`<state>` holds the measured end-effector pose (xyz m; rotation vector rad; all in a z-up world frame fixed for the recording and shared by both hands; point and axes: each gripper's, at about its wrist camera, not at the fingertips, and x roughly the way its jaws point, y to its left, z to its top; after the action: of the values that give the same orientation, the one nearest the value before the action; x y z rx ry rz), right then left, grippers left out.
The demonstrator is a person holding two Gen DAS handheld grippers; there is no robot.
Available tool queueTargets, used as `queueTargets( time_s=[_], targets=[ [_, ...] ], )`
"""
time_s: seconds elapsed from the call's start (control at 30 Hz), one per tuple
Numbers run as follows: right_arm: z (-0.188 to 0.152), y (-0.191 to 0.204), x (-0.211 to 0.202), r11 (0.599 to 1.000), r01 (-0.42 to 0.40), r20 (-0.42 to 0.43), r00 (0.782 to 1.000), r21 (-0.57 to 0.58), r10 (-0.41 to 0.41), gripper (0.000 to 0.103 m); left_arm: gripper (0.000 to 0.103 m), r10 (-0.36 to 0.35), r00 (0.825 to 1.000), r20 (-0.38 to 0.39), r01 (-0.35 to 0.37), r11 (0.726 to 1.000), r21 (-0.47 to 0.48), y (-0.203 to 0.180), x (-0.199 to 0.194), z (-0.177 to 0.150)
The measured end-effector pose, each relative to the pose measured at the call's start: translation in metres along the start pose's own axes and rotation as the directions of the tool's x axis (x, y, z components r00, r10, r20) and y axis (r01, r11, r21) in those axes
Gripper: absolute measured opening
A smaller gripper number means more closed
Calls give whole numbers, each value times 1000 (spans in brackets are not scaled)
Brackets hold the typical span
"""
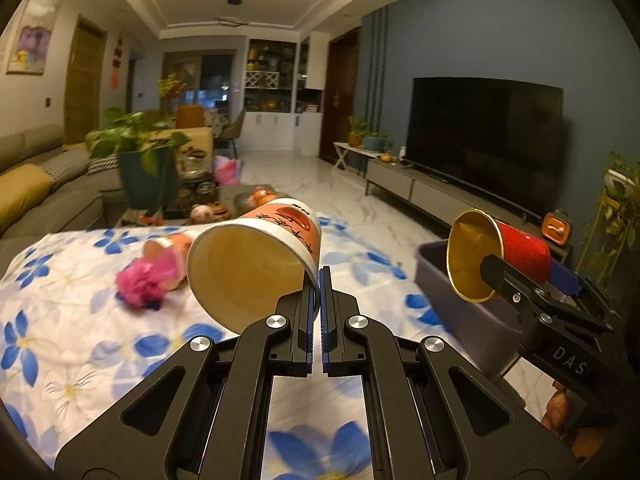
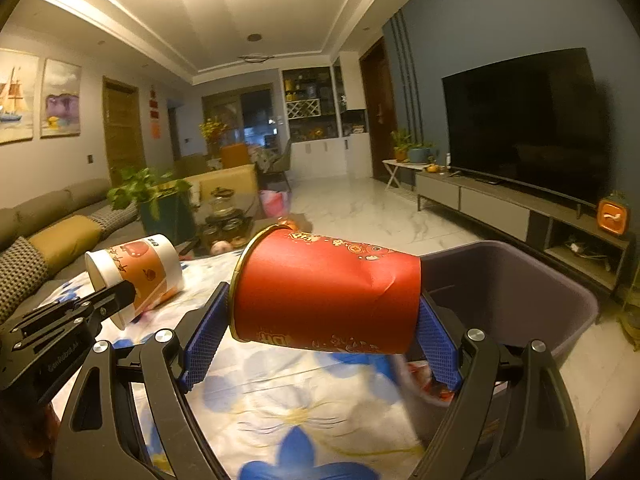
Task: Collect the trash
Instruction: 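Carry the paper cup and red cup over the grey bin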
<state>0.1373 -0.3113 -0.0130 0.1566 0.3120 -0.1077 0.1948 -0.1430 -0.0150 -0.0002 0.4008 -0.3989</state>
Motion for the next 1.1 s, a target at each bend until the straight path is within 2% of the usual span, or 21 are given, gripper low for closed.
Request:
queueTargets(
  time_s=[0.33, 0.57, 0.73, 1.1],
  targets=[
    [12, -67, -3, 988, 139, 42, 989, 60, -142, 83, 2, -119, 993, 10, 118, 991, 64, -57, 29, 13],
    [18, -102, 0, 973, 210, 54, 975, 96, -216, 83, 2, -216, 976, 11, 214, 972, 95, -95, 52, 20],
    [17, -115, 8, 966, 235, 41, 970, 108, -240, 83, 2, -285, 959, -7, 284, 952, 112, -118, 67, 22],
    [14, -134, 14, 959, 261, 35, 963, 114, -266, 83, 2, -376, 924, -67, 381, 920, 91, -143, 101, 14]
  ],
)
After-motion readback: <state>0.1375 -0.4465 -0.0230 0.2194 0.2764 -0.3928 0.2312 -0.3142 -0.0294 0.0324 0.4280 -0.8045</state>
